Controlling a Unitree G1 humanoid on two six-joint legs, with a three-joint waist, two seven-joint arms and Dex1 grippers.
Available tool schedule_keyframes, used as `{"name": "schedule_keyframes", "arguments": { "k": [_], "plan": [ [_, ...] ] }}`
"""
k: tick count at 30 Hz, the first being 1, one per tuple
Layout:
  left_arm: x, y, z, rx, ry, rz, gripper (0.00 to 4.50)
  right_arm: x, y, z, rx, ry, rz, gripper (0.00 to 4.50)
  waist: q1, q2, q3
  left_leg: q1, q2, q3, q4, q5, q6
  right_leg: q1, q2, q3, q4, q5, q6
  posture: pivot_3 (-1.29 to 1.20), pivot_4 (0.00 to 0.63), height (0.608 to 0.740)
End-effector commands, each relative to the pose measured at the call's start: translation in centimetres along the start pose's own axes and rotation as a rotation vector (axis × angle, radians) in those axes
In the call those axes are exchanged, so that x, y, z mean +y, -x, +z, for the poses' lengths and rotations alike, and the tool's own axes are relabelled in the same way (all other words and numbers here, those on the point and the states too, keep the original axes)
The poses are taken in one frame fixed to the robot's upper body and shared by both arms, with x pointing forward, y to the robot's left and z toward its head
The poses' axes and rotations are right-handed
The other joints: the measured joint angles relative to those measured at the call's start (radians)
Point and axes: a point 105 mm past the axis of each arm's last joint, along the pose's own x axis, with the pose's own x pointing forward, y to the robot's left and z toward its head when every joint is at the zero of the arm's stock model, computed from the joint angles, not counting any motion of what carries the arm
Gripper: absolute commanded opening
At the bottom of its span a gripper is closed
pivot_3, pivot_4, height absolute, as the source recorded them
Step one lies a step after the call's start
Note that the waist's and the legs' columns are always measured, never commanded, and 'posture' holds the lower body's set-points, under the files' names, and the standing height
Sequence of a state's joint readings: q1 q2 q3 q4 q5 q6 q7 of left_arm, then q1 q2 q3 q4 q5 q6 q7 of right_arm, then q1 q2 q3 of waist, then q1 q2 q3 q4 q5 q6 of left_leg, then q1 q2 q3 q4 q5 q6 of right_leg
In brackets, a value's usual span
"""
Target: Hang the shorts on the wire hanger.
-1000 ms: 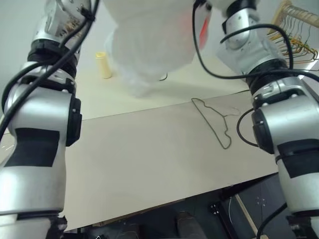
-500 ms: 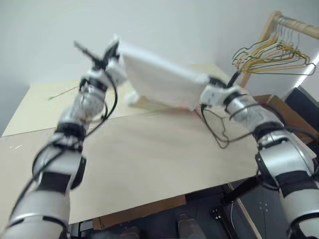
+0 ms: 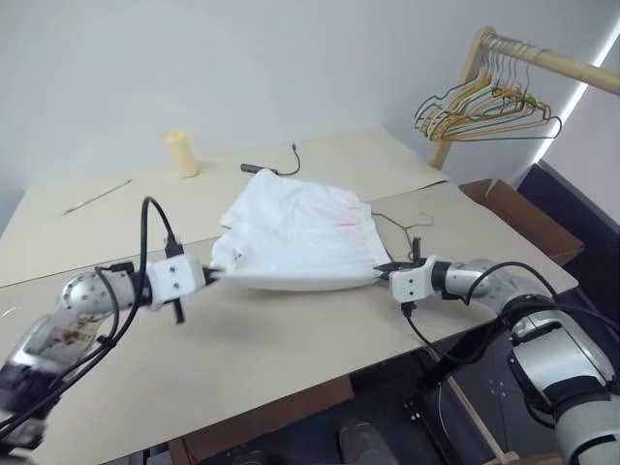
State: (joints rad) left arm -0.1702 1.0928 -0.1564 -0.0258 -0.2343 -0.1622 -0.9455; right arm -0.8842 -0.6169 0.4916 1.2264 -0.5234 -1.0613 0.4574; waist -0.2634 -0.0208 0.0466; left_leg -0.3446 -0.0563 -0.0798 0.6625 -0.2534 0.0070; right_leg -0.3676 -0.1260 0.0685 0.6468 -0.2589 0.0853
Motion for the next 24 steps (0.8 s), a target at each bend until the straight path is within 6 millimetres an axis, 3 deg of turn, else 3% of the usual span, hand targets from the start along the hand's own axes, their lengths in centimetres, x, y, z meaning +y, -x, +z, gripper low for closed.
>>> {"name": "schedule_keyframes", "arguments": {
  "k": [1,4,15,24],
  "plan": [
    [-0.8,2.2,1.8,0.003,0.027,-0.123,0.07,-2.1,0.6,0.4,-0.020,0.004,-0.078,0.00,0.003,0.000,0.000,0.002,0.001,0.000,0.000,0.000,0.000,0.001,0.001,0.000,0.000,0.000,0.000,-0.10,0.014,0.740],
    [-1.7,2.9,2.2,0.028,0.052,-0.150,0.07,-1.9,0.6,0.5,-0.025,0.018,-0.076,0.00,0.016,0.000,0.000,0.009,0.001,0.000,0.000,0.000,0.000,0.008,0.001,0.000,0.000,0.000,0.000,-0.10,0.014,0.740],
    [-8.4,5.3,5.8,0.000,0.180,-0.303,0.07,-0.7,0.9,1.2,-0.058,0.122,-0.025,0.00,0.041,0.001,0.001,0.009,0.004,0.001,-0.001,-0.005,0.000,0.009,0.003,0.001,-0.004,-0.002,-0.003,-0.09,0.026,0.740],
    [-10.5,5.2,7.8,-0.027,0.231,-0.325,0.07,1.6,3.2,2.2,-0.140,0.112,0.060,0.00,0.093,0.001,0.009,0.010,0.004,0.001,-0.001,-0.006,0.001,0.013,0.003,0.000,-0.007,-0.003,-0.004,-0.08,0.048,0.740]
  ]
}}
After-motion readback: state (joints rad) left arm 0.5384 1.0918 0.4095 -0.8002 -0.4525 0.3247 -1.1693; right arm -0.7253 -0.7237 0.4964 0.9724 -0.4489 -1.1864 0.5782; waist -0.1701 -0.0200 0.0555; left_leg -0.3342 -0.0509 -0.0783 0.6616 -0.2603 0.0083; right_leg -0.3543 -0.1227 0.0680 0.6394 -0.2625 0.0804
